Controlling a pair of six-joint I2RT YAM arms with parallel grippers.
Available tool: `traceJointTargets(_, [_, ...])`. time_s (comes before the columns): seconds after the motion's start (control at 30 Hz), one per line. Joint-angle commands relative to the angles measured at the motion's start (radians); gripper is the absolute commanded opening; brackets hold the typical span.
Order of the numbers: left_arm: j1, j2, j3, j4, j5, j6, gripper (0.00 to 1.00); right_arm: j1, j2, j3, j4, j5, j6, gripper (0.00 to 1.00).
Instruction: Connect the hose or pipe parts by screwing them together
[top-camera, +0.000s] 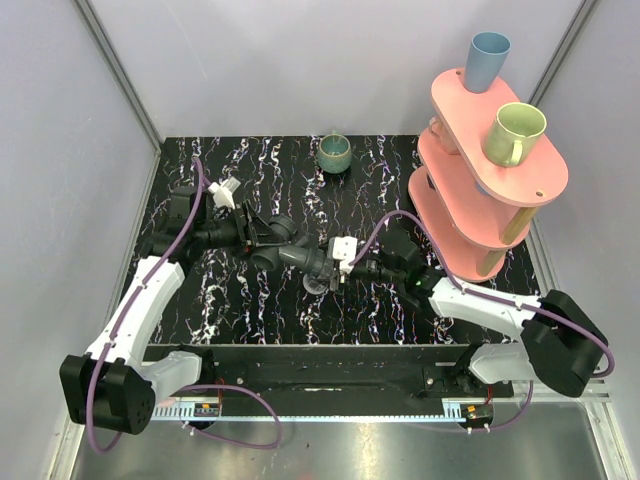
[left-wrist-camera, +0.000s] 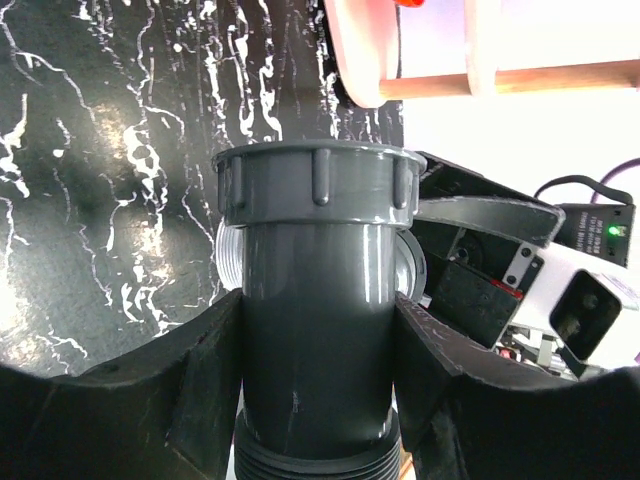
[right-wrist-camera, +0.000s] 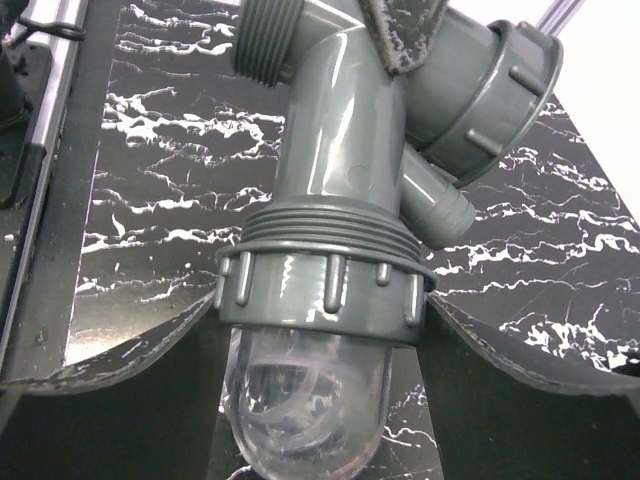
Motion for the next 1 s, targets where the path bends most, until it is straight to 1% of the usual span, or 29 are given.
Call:
traceJointTargets(0.0, [-0.004, -0.054, -0.043, 0.272, 0.135, -0.103, 0.00, 0.020, 0.028, 0.016, 0.156, -0.023, 0.144, 0.78])
traceJointTargets(0.03, [-0.006, -0.061, -0.061, 0.309, 0.146, -0.119, 0.00, 0.020, 0.029, 0.003, 0.216, 0.005, 0.173, 0.76])
traceJointTargets(0.07, [-0.006, -0.078, -0.090, 0.334, 0.154, -0.132, 0.00, 0.020, 0.029, -0.002, 0.244, 0.020, 0.237, 0.73])
traceJointTargets(0.1, [-0.006, -0.086, -0.100, 0.366, 0.154, -0.126, 0.00, 0.018, 0.027, -0.004, 0.262, 0.034, 0.278, 0.60])
traceJointTargets(0.13, [-0.006, -0.097, -0.109, 0.384, 0.152, -0.117, 0.00, 0.020, 0.025, 0.004, 0.284, 0.069, 0.318, 0.52])
traceJointTargets(0.17, [-0.006, -0.120, -0.135, 0.412, 0.155, -0.094, 0.00, 0.020, 0.021, 0.009, 0.290, 0.085, 0.393, 0.45])
traceJointTargets(0.2, [-0.006, -0.137, -0.153, 0.487, 0.149, -0.081, 0.00, 0.018, 0.021, 0.015, 0.292, 0.100, 0.429, 0.35])
traceJointTargets(0.23, [-0.006, -0.156, -0.176, 0.538, 0.143, -0.069, 0.00, 0.018, 0.021, 0.031, 0.281, 0.120, 0.501, 0.31])
traceJointTargets(0.27, [-0.006, -0.213, -0.253, 0.643, 0.151, -0.081, 0.00, 0.017, 0.015, 0.042, 0.270, 0.138, 0.542, 0.28])
traceJointTargets(0.3, [-0.006, -0.245, -0.302, 0.863, 0.143, -0.106, 0.00, 0.011, 0.010, 0.051, 0.254, 0.155, 0.588, 0.26])
traceJointTargets(0.33, [-0.006, -0.281, -0.351, 0.957, 0.120, -0.130, 0.00, 0.002, 0.009, 0.070, 0.231, 0.157, 0.634, 0.21])
traceJointTargets(0.37, [-0.006, -0.340, -0.421, 1.024, 0.067, -0.143, 0.00, -0.023, 0.010, 0.079, 0.223, 0.146, 0.738, 0.19])
traceJointTargets(0.4, [-0.007, -0.360, -0.440, 1.077, 0.040, -0.127, 0.00, -0.038, 0.013, 0.085, 0.221, 0.133, 0.794, 0.17])
traceJointTargets(0.43, [-0.007, -0.374, -0.454, 1.086, 0.022, -0.109, 0.00, -0.050, 0.013, 0.084, 0.241, 0.129, 0.853, 0.20])
traceJointTargets(0.47, [-0.007, -0.378, -0.462, 1.095, 0.035, -0.071, 0.00, -0.073, 0.012, 0.078, 0.252, 0.140, 0.965, 0.23])
traceJointTargets(0.5, [-0.009, -0.370, -0.463, 1.119, 0.058, -0.058, 0.00, -0.080, 0.009, 0.065, 0.252, 0.160, 1.009, 0.23])
traceJointTargets(0.53, [-0.009, -0.359, -0.463, 1.136, 0.080, -0.061, 0.00, -0.089, 0.004, 0.061, 0.250, 0.178, 1.089, 0.24])
traceJointTargets(0.6, [-0.012, -0.329, -0.468, 1.200, 0.138, -0.083, 0.00, -0.123, -0.010, 0.064, 0.221, 0.181, 1.176, 0.29])
traceJointTargets(0.63, [-0.013, -0.324, -0.476, 1.217, 0.143, -0.113, 0.00, -0.133, -0.019, 0.070, 0.207, 0.177, 1.249, 0.33])
traceJointTargets(0.67, [-0.013, -0.325, -0.476, 1.221, 0.126, -0.124, 0.00, -0.141, -0.027, 0.078, 0.189, 0.171, 1.271, 0.43])
traceJointTargets(0.73, [-0.013, -0.335, -0.474, 1.216, 0.109, -0.150, 0.00, -0.158, -0.065, 0.087, 0.131, 0.180, 1.278, 0.58])
traceJointTargets(0.77, [-0.013, -0.341, -0.468, 1.210, 0.096, -0.155, 0.00, -0.158, -0.083, 0.088, 0.108, 0.194, 1.259, 0.69])
traceJointTargets(0.8, [-0.013, -0.344, -0.459, 1.164, 0.092, -0.156, 0.00, -0.159, -0.103, 0.091, 0.045, 0.210, 1.235, 0.73])
traceJointTargets(0.87, [-0.013, -0.347, -0.419, 1.104, 0.094, -0.135, 0.00, -0.158, -0.169, 0.102, -0.033, 0.285, 1.158, 0.79])
traceJointTargets(0.9, [-0.013, -0.347, -0.407, 1.034, 0.091, -0.120, 0.00, -0.158, -0.189, 0.114, -0.103, 0.319, 1.132, 0.82])
traceJointTargets(0.93, [-0.013, -0.351, -0.379, 0.988, 0.086, -0.076, 0.00, -0.158, -0.226, 0.117, -0.118, 0.368, 1.083, 0.83])
traceJointTargets(0.97, [-0.013, -0.350, -0.367, 0.943, 0.074, -0.051, 0.00, -0.159, -0.241, 0.117, -0.122, 0.384, 1.057, 0.83])
